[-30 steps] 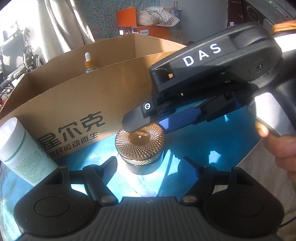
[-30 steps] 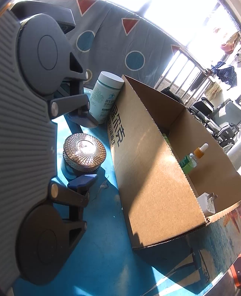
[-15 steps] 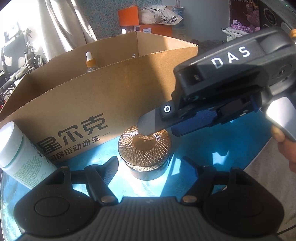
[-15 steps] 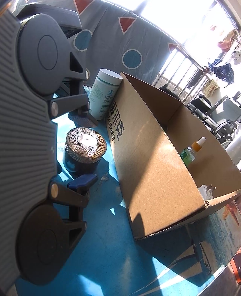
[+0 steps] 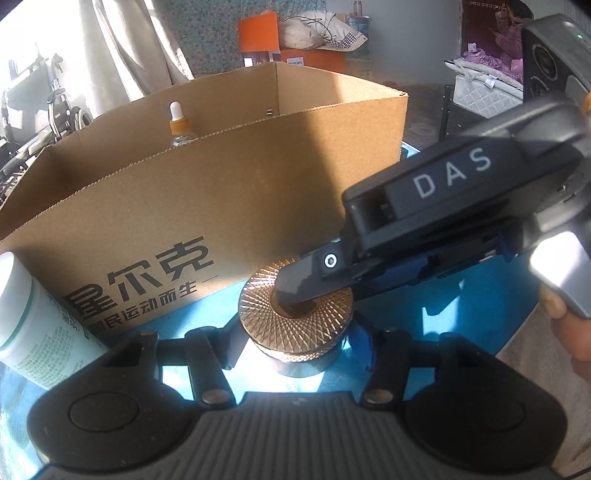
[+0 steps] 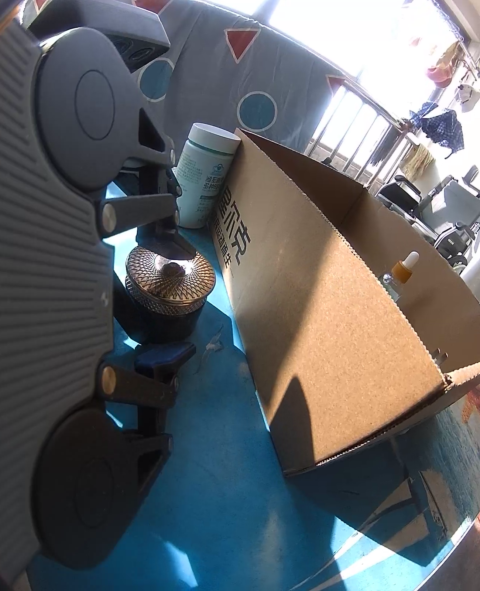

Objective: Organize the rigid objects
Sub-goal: 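Carry the bronze jar into the box and open the right gripper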

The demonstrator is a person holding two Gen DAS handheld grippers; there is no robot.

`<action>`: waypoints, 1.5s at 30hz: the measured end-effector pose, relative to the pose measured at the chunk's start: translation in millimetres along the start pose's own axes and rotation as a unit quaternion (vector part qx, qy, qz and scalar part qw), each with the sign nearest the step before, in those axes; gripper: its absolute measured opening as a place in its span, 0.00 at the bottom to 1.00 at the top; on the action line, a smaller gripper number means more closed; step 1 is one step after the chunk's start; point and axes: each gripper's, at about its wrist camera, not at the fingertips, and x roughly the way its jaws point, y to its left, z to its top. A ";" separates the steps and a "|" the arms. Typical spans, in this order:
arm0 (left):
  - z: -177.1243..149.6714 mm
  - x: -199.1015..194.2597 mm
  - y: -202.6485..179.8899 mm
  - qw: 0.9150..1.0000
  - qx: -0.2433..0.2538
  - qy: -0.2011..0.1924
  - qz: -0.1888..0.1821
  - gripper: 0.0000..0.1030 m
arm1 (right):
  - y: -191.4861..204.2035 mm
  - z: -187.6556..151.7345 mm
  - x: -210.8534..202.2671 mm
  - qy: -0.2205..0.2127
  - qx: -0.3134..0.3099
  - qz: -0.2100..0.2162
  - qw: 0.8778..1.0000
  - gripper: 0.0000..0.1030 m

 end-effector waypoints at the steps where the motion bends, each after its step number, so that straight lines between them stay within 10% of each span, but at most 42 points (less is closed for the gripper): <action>1: -0.2 -0.2 -0.3 1.000 0.002 0.000 0.000 0.56 | 0.4 -0.5 1.0 0.000 0.000 0.002 1.000 0.45; 16: 2.3 -20.9 2.0 1.000 -0.016 -0.008 0.001 0.56 | 20.9 -6.1 -5.8 -0.005 -0.023 -0.006 1.000 0.43; 33: 88.7 -114.8 12.9 0.989 -0.028 -0.135 0.061 0.56 | 128.6 53.9 -89.6 -0.103 -0.170 0.036 0.979 0.45; 45: 129.1 -14.0 69.4 0.991 -0.134 -0.012 0.015 0.56 | 103.2 151.5 -5.7 0.015 -0.157 -0.011 0.988 0.49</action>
